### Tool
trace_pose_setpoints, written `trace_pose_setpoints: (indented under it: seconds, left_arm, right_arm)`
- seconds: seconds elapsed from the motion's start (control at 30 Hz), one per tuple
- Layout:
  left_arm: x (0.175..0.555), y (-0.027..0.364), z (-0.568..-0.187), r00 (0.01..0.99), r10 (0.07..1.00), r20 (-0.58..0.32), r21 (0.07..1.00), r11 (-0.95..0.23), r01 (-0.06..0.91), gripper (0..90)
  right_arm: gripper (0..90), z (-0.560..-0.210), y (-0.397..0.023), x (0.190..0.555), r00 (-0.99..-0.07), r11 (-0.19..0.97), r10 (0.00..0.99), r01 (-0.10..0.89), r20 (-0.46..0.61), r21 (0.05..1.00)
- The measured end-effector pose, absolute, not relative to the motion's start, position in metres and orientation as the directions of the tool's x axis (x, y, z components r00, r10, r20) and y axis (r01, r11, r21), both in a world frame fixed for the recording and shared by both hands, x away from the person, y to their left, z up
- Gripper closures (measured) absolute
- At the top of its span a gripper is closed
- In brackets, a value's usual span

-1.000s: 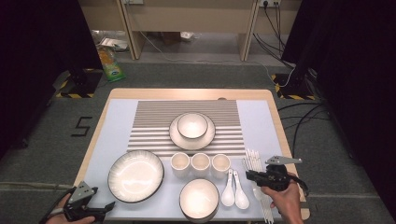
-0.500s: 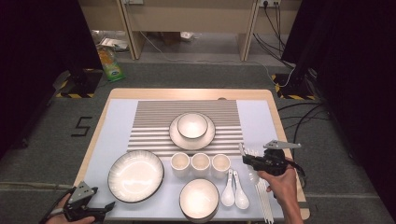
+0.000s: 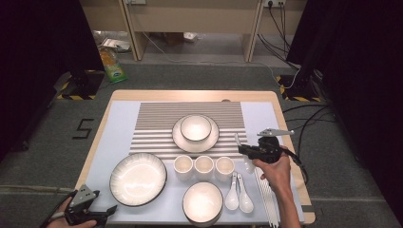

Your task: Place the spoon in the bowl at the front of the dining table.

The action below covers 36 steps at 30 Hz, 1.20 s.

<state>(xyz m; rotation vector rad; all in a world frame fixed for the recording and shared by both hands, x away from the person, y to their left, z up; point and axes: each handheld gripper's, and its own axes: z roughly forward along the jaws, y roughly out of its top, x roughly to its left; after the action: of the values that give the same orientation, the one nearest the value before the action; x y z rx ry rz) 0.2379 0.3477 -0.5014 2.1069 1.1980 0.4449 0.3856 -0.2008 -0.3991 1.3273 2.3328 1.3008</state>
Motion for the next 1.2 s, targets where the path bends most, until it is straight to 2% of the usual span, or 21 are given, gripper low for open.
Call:
trace_pose_setpoints:
  seconds: [0.57, 1.2]
  left_arm:
    - [0.238, 0.348, -0.502, 0.522, 0.852, -0.031, 0.695, -0.357, 0.624, 10.8]
    - [0.238, 0.348, -0.501, 0.523, 0.852, -0.031, 0.693, -0.358, 0.626, 10.7]
  right_arm:
    - [85.0, -0.394, -0.171, 0.425, -0.59, 0.227, 0.762, 0.632, 0.269, 0.741]
    - [85.0, -0.395, -0.15, 0.451, -0.572, 0.207, 0.768, 0.648, 0.289, 0.733]
